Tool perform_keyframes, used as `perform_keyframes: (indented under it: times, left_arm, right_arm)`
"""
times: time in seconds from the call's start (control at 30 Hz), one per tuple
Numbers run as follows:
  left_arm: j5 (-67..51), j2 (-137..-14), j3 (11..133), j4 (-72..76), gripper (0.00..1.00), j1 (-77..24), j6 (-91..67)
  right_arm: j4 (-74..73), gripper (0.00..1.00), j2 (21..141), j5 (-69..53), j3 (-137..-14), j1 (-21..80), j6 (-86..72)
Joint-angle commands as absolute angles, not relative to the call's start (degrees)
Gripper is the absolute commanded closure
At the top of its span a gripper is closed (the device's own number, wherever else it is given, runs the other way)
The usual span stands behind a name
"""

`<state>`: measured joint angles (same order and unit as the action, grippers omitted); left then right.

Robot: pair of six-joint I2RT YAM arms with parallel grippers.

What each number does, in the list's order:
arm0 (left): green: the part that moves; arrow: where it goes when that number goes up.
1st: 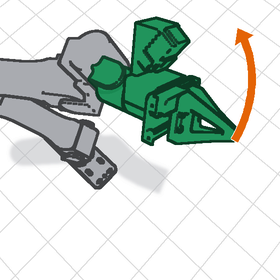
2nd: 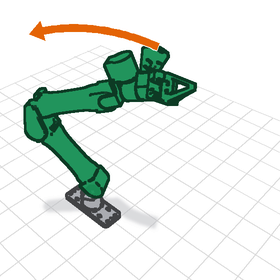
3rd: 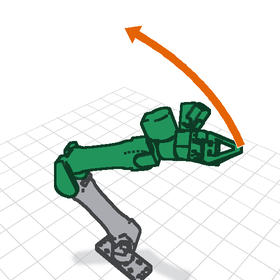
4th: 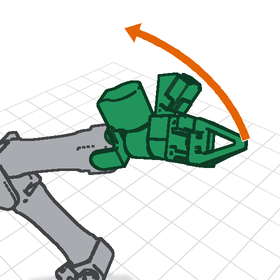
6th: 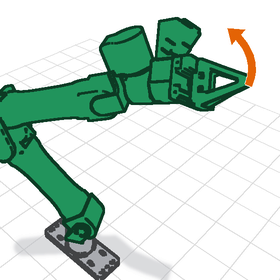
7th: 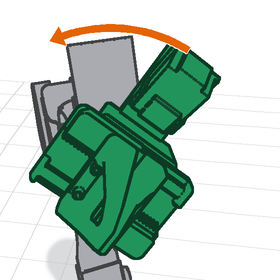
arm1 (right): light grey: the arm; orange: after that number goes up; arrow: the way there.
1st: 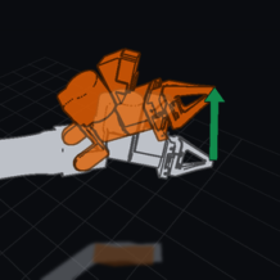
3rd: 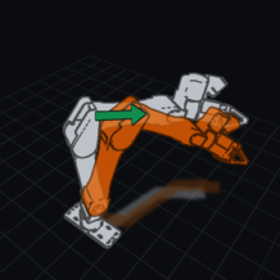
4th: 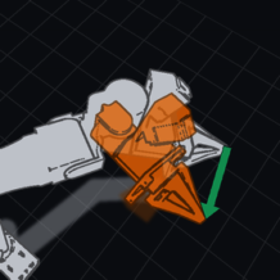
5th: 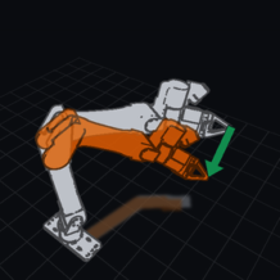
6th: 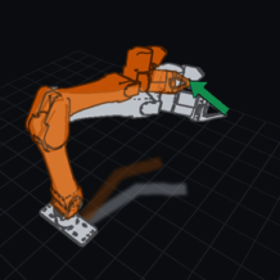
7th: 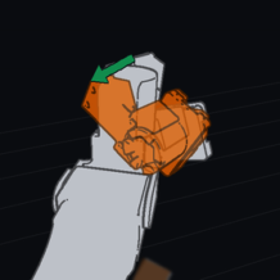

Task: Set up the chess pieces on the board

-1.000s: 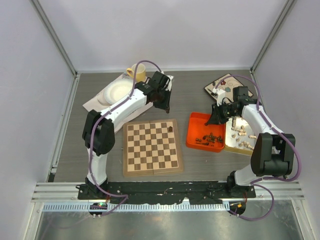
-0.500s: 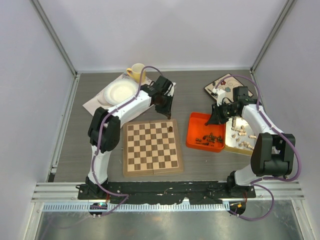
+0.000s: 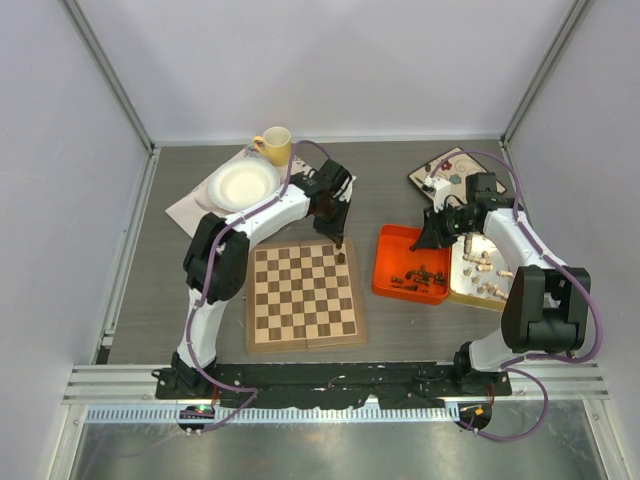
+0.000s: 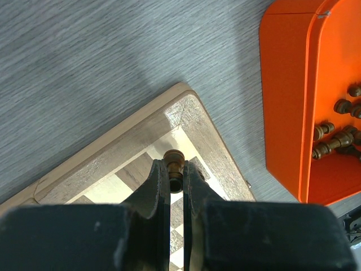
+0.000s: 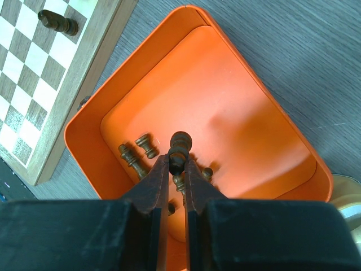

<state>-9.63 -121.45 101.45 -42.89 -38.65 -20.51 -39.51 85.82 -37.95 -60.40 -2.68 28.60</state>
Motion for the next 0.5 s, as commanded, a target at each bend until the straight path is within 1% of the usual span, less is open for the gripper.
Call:
perform_keyframes:
  times: [0.0, 0.47]
  left_arm:
    - [-9.9, -122.1, 104.7, -44.6, 0.99, -38.8, -19.7]
    - [-9.8, -123.8, 106.9, -46.5, 0.98, -39.5, -19.3]
  right_arm:
    - [-38.9, 0.99, 84.8, -38.0, -60.6, -2.3, 29.6]
    - [-39.0, 0.99, 85.0, -38.0, -60.6, -2.4, 29.8]
